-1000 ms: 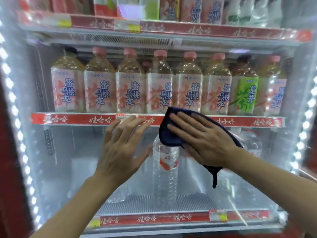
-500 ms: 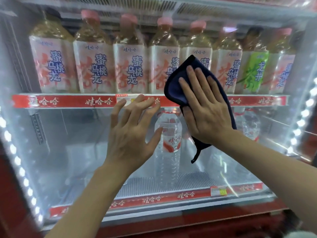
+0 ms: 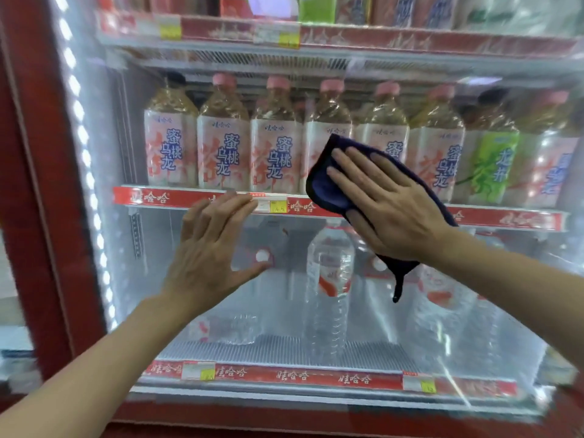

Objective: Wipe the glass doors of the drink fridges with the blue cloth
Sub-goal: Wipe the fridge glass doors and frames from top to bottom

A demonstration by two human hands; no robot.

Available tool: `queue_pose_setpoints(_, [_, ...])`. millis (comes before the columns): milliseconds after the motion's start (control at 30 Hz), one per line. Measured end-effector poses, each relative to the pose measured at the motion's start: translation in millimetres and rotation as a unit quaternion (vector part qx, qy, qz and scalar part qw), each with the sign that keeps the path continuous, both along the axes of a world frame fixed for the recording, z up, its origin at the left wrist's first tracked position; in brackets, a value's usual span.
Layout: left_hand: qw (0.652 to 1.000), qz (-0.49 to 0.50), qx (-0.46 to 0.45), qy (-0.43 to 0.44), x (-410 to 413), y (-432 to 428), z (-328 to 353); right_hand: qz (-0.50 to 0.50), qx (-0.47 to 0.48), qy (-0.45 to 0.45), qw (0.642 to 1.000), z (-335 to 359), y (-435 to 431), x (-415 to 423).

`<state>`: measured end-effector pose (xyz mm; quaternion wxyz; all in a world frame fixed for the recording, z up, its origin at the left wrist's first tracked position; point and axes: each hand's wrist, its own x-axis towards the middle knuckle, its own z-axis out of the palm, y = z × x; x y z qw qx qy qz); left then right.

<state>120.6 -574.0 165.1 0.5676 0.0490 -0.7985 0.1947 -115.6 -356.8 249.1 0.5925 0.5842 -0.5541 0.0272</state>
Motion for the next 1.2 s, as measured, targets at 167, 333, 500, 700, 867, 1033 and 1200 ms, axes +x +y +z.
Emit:
queue_pose_setpoints(167, [0.998, 0.046, -0.029, -0.020, 8, -15, 1, 0.002, -0.131, -0.097, 0.987, -40, -35, 30])
queue_pose_setpoints(333, [0.998, 0.048, -0.043, -0.011, 7, -16, 1, -0.009, 0.011, -0.036, 0.999, -125, -47, 51])
queue_pose_setpoints(500, [1.000, -0.011, -0.023, -0.018, 17, -28, 2, -0.020, 0.116, 0.046, 0.992, -56, -33, 39])
queue_pose_setpoints(700, [0.995, 0.060, 0.067, 0.031, 25, -41, -11, 0.001, -0.132, -0.068, 0.989, -11, -72, 58])
queue_pose_setpoints(867, [0.997, 0.060, 0.052, 0.021, 24, -41, -12, 0.004, -0.089, -0.091, 0.992, -100, -91, 78])
queue_pose_setpoints(1033, [0.997, 0.017, 0.029, -0.064, 49, -61, -7, -0.016, 0.117, 0.018, 0.993, -109, -76, 79])
queue_pose_setpoints(1200, [0.999, 0.016, 0.018, -0.021, 65, -85, -14, 0.007, 0.021, 0.014, 1.000, 13, -100, 88])
